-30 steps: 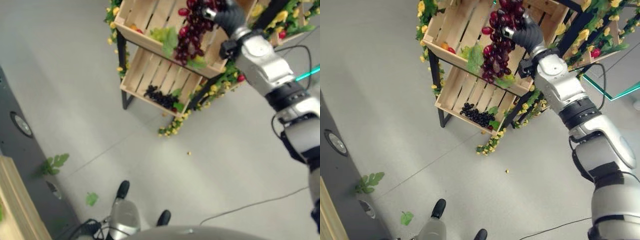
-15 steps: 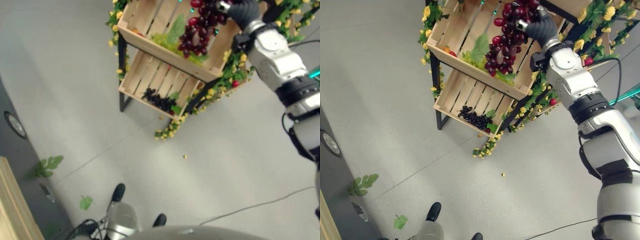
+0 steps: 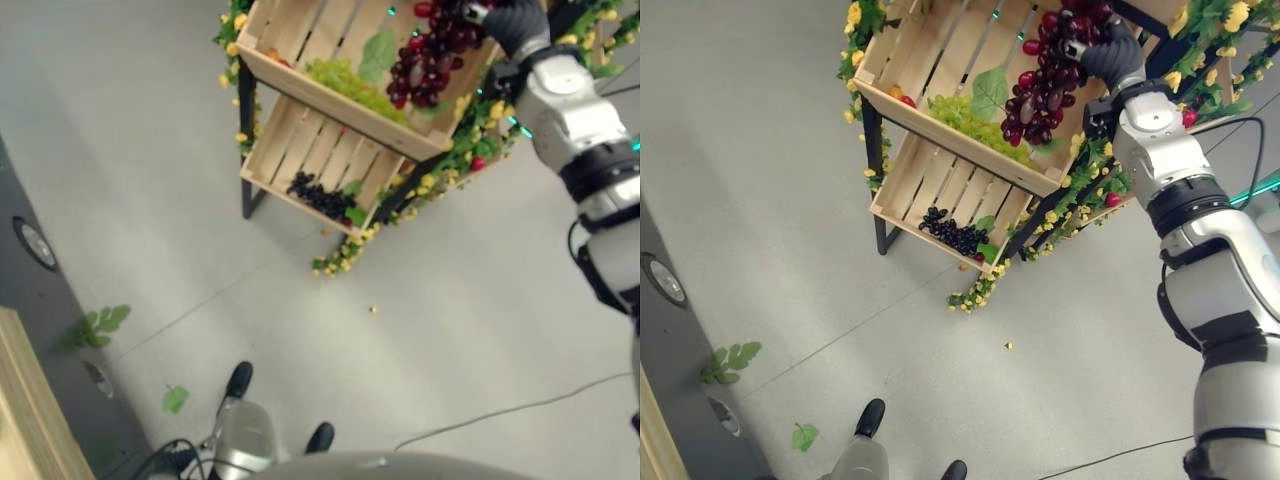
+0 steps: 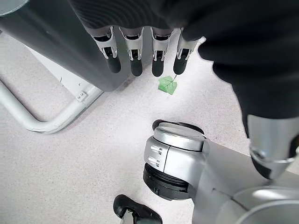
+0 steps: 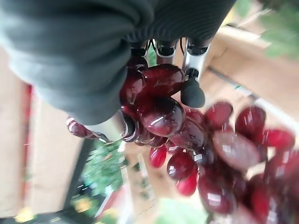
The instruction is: Pick up the fruits from the basket on one side to the basket on the other side
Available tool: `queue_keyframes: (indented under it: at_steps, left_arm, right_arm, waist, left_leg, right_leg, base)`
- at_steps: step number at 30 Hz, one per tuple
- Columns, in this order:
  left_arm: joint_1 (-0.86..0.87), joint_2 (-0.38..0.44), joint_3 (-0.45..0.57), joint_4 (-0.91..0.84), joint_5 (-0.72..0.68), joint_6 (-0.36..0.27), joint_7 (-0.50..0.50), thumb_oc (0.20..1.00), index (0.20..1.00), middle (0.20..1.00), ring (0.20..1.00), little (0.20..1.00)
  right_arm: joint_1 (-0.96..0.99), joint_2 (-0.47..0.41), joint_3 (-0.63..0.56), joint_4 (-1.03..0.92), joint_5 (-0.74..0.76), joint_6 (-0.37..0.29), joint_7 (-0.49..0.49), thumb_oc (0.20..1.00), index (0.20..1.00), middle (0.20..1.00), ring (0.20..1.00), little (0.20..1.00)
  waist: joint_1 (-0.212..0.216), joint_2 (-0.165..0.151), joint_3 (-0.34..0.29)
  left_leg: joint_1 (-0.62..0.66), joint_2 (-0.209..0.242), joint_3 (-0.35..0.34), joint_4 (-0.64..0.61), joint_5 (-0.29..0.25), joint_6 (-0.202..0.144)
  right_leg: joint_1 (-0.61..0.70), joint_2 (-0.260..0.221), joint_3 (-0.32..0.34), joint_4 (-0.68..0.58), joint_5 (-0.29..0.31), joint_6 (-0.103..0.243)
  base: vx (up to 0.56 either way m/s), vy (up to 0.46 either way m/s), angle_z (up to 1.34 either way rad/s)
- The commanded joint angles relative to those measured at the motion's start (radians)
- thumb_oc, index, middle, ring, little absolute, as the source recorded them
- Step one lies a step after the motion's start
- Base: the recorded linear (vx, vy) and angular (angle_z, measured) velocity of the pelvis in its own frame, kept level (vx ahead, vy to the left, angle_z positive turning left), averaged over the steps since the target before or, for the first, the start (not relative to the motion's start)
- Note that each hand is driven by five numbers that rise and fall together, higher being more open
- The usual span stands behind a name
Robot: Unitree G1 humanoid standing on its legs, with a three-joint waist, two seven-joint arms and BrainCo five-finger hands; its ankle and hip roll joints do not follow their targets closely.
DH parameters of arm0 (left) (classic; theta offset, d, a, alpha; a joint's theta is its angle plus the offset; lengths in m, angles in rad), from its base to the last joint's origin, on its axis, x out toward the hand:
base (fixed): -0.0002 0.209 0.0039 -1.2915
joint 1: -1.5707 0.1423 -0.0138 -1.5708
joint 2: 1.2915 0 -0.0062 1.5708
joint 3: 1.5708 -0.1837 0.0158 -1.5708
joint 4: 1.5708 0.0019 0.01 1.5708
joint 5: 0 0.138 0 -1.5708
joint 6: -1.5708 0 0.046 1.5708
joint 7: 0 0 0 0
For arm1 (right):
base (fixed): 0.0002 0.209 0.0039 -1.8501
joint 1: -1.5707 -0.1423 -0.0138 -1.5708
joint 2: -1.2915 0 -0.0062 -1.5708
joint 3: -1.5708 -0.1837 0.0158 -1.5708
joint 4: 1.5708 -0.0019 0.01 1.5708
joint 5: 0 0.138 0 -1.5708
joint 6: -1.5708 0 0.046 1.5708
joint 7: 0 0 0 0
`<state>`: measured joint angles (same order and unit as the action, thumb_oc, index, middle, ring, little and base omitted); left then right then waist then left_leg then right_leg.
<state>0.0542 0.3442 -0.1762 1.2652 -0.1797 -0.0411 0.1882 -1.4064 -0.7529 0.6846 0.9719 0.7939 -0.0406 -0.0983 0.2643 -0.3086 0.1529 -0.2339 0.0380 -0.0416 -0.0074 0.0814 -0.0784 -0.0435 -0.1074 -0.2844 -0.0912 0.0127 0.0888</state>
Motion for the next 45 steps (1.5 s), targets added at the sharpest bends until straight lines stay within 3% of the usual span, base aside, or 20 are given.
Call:
queue_keyframes:
  at_steps: [1, 17, 31, 33, 34, 45]
  left_arm:
    - [-0.010, 0.007, -0.047, 0.052, -0.030, -0.013, 0.007, 1.000, 1.000, 1.000, 1.000, 1.000]
    - [-0.039, 0.009, -0.100, 0.030, -0.019, -0.033, 0.028, 1.000, 1.000, 1.000, 1.000, 1.000]
    - [-0.057, 0.012, -0.139, 0.017, 0.006, -0.034, 0.034, 1.000, 1.000, 1.000, 1.000, 1.000]
    - [-0.061, 0.012, -0.141, 0.017, 0.005, -0.034, 0.034, 1.000, 1.000, 1.000, 1.000, 1.000]
    - [-0.064, 0.012, -0.141, 0.018, 0.006, -0.035, 0.035, 1.000, 1.000, 1.000, 1.000, 1.000]
    - [-0.073, 0.024, -0.143, 0.029, 0.025, -0.027, 0.039, 1.000, 1.000, 1.000, 1.000, 1.000]
  right_arm:
    - [-0.166, -0.065, 0.014, 0.068, -0.034, -0.041, -0.049, 0.200, 0.200, 0.200, 0.200, 0.200]
    - [-0.213, -0.009, 0.027, 0.237, -0.122, -0.015, -0.069, 0.200, 0.200, 0.200, 0.200, 0.200]
    - [-0.224, 0.036, 0.004, 0.276, -0.122, -0.023, -0.080, 0.200, 0.200, 0.200, 0.200, 0.200]
    - [-0.219, 0.044, 0.000, 0.272, -0.119, -0.026, -0.080, 0.511, 0.511, 0.511, 0.511, 0.511]
    - [-0.221, 0.047, 0.000, 0.270, -0.116, -0.027, -0.078, 1.000, 1.000, 1.000, 1.000, 1.000]
    - [-0.247, 0.091, 0.034, 0.265, -0.138, -0.024, -0.055, 1.000, 1.000, 1.000, 1.000, 1.000]
  waist:
    - [0.024, 0.019, 0.006]
    - [0.060, 0.034, 0.066]
    - [0.089, 0.042, 0.103]
    - [0.093, 0.040, 0.107]
    - [0.093, 0.040, 0.108]
    - [0.083, 0.032, 0.100]
  left_leg:
    - [0.074, -0.042, -0.009, -0.080, -0.025, 0.050]
    - [0.001, -0.052, -0.035, -0.080, -0.001, 0.045]
    - [-0.031, -0.056, -0.059, -0.080, 0.005, 0.039]
    - [-0.034, -0.056, -0.062, -0.080, 0.006, 0.038]
    - [-0.035, -0.057, -0.062, -0.080, 0.006, 0.038]
    - [-0.025, -0.060, -0.060, -0.080, -0.003, 0.041]
  right_leg:
    - [-0.019, -0.015, 0.016, 0.004, 0.089, 0.076]
    - [-0.071, -0.002, -0.011, 0.004, 0.085, 0.071]
    - [-0.089, 0.002, -0.040, 0.004, 0.078, 0.069]
    - [-0.091, 0.002, -0.045, 0.004, 0.075, 0.069]
    - [-0.090, 0.002, -0.046, 0.004, 0.075, 0.068]
    - [-0.086, 0.002, -0.044, 0.004, 0.073, 0.065]
  base:
    - [0.00, 0.000, 0.00]
    - [0.00, 0.000, 0.04]
    - [0.00, -0.009, 0.06]
    - [0.01, -0.013, 0.10]
    - [0.01, -0.001, 0.09]
    - [0.00, 0.001, 0.00]
